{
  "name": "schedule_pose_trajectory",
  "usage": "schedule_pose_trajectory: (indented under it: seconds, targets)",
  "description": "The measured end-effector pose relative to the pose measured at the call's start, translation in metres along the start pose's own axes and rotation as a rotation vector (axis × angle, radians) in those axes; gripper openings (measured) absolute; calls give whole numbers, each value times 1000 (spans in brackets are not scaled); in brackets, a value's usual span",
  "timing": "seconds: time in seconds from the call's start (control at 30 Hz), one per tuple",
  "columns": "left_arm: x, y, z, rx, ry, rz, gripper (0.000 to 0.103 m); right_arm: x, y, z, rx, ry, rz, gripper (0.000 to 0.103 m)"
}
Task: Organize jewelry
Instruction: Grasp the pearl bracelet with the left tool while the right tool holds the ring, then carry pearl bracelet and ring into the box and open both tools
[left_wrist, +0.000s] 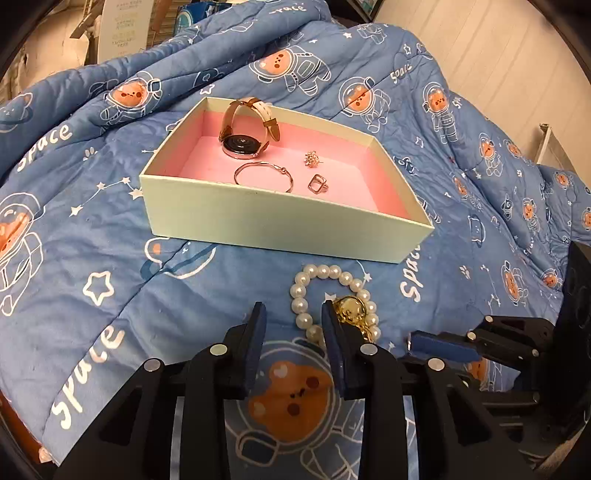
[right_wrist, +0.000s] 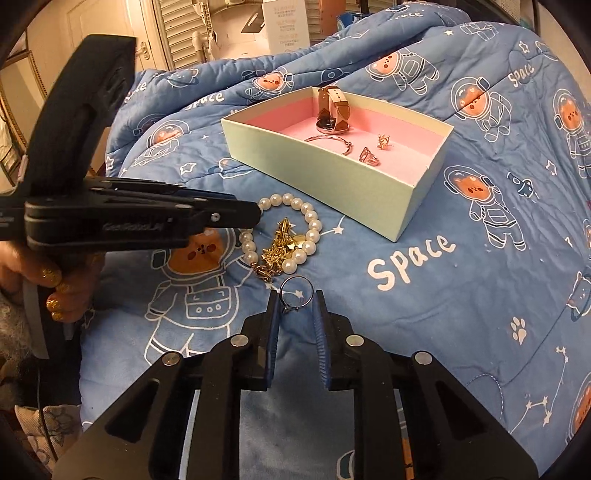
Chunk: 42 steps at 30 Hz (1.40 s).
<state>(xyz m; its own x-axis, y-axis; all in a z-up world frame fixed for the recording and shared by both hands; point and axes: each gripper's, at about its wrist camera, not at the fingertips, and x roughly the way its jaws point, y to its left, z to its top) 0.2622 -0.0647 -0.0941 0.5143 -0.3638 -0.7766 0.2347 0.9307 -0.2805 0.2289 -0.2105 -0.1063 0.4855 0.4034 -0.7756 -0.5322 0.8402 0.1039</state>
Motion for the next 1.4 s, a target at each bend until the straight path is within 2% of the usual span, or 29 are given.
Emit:
schedule_pose_trajectory:
  seconds: [0.13,0.3,0.5,0.73,0.97,1.2,1.4]
  targets:
    - [14,-7,7,35,32,23,27,0,-1,-1,8,-2,-3,19]
    - [20,-17,8,82,41,41,9,0,-3,-2,20,-3,-6,19]
    - [8,-19,7,70,15,3,9,-2,-7,-4,37,-11,-11,19]
    - [-32,-36,7,80,-54,-83,9,-17,-10,-2,47,-41,-12,19]
    - [-64,-44,21,92,-107,-121,9,-34,-14,14,42,-74,1,19]
    - [-79,-38,48,108,-130,-106,9,-46,-14,49,-15,-109,10,19]
    - [-74,-27,87,124,-115,-68,9,-42,-23,88,-55,-112,-1,19]
